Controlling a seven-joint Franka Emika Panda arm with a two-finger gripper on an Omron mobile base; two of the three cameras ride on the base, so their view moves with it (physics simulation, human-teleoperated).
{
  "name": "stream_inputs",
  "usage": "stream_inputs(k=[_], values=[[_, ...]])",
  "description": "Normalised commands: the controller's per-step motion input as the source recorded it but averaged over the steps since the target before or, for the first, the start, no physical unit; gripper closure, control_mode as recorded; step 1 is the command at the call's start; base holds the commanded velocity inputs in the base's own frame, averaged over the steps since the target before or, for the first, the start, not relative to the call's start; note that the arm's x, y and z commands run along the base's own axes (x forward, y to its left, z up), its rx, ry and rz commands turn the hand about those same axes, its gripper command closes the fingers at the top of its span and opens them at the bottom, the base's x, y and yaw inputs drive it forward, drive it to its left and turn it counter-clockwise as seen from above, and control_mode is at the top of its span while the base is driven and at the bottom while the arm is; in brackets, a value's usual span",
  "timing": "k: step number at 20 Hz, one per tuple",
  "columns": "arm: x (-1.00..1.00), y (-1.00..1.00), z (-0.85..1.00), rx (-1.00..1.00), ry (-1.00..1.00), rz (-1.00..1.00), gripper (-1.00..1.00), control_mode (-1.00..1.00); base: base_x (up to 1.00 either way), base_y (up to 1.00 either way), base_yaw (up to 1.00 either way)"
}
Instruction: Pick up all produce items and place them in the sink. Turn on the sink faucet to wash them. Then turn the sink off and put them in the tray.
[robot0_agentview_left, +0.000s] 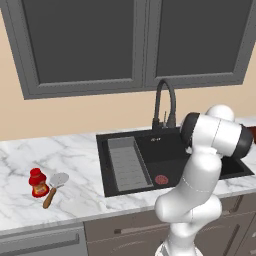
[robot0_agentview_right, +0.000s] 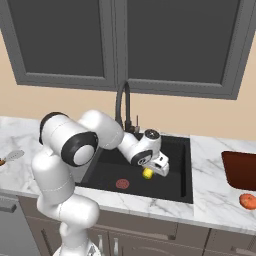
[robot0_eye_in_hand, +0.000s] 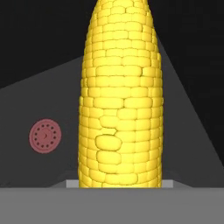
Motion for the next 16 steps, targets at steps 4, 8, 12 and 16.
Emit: stream_inputs(k=[4, 8, 12, 16], values=[[0.02, 0.00, 0.00, 0.00, 0.00, 0.00, 1.00, -1.00, 0.00, 0.00, 0.00], [0.06, 0.00, 0.00, 0.00, 0.00, 0.00, 1.00, -1.00, 0.00, 0.00, 0.00], [0.09, 0.00, 0.00, 0.00, 0.00, 0.00, 1.00, -1.00, 0.00, 0.00, 0.00], [0.19, 0.00, 0.00, 0.00, 0.00, 0.00, 1.00, -1.00, 0.00, 0.00, 0.00]])
